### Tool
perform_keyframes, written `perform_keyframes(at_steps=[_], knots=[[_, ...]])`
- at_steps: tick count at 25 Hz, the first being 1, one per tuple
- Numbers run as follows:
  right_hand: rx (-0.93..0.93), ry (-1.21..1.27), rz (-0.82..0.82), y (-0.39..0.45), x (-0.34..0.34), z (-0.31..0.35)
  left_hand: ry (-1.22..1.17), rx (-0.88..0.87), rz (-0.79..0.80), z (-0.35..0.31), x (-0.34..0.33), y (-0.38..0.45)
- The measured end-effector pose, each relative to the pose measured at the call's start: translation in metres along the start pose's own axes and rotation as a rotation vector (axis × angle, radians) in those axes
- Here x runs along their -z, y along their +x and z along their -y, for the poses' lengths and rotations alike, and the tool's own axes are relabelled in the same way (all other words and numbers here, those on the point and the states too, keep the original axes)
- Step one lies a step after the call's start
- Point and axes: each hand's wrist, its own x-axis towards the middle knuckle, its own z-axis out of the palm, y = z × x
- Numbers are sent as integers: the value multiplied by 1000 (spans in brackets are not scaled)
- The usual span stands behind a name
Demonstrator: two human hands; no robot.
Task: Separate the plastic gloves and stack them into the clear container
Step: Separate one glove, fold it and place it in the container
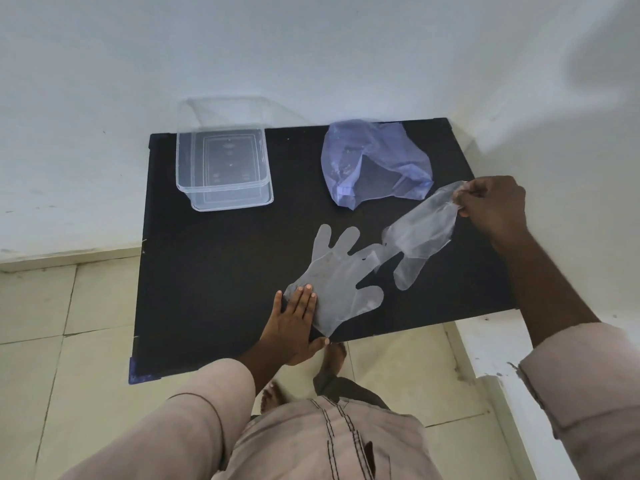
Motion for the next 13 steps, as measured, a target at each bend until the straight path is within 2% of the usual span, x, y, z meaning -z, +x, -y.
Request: perform_keyframes(at_steps=[9, 13], knots=[[-19, 14, -183, -25, 26, 10, -6, -53, 82, 5, 13, 2], [-52, 77, -182, -21, 49, 12, -11, -50, 108, 5, 21, 1]])
